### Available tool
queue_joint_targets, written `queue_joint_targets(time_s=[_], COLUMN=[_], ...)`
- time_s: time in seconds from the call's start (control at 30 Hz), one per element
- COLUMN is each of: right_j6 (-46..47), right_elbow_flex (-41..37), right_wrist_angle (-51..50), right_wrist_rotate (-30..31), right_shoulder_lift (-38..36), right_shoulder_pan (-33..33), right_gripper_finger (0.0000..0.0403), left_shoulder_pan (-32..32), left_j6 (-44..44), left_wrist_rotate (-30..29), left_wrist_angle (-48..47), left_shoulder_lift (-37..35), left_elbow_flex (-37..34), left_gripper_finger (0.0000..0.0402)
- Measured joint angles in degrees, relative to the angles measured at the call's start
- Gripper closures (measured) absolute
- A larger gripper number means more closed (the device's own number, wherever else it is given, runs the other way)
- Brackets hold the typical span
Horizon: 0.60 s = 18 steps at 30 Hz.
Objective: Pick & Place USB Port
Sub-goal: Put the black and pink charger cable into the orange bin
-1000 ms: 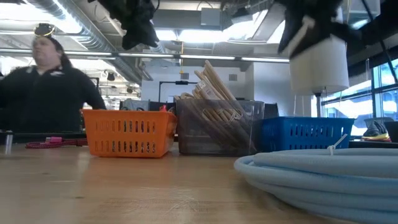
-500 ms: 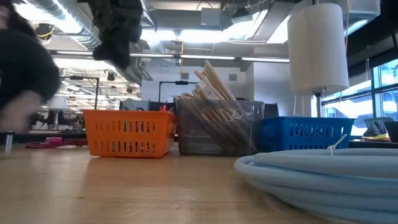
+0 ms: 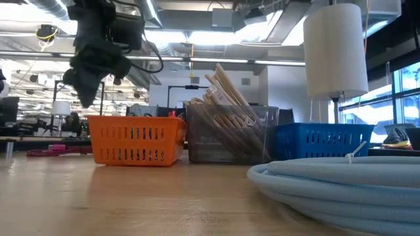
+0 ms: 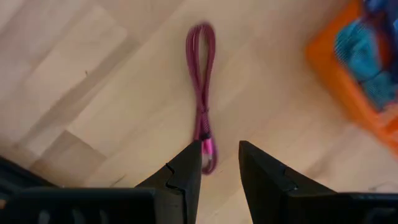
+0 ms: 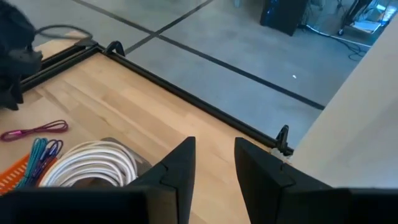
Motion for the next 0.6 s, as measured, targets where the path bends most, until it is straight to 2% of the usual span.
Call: queue_joint_targets(time_s=[0.23, 0.47, 0.6], right_j6=[-1.57, -1.57, -1.54], right_elbow_flex=[-0.02, -0.02, -0.02], right_wrist_angle=[-0.15, -0.13, 0.63], right_wrist_rotate=[0.45, 0.47, 0.47], right_shoulder_lift=[0.00, 0.00, 0.00], right_shoulder_pan=[-0.01, -0.01, -0.01], right_gripper_finger=[0.0289, 0.0289, 0.0289], left_shoulder_pan=[-5.29, -7.10, -7.11], left_j6=[-2.50, -4.45, -5.13], left_wrist_rotate=[-5.35, -5.63, -6.94], left_wrist_angle=[1.65, 12.82, 14.80], left_shoulder_lift=[0.00, 0.00, 0.37], left_elbow_flex=[-3.98, -8.36, -10.55], left_gripper_finger=[0.0304, 0.0304, 0.0304])
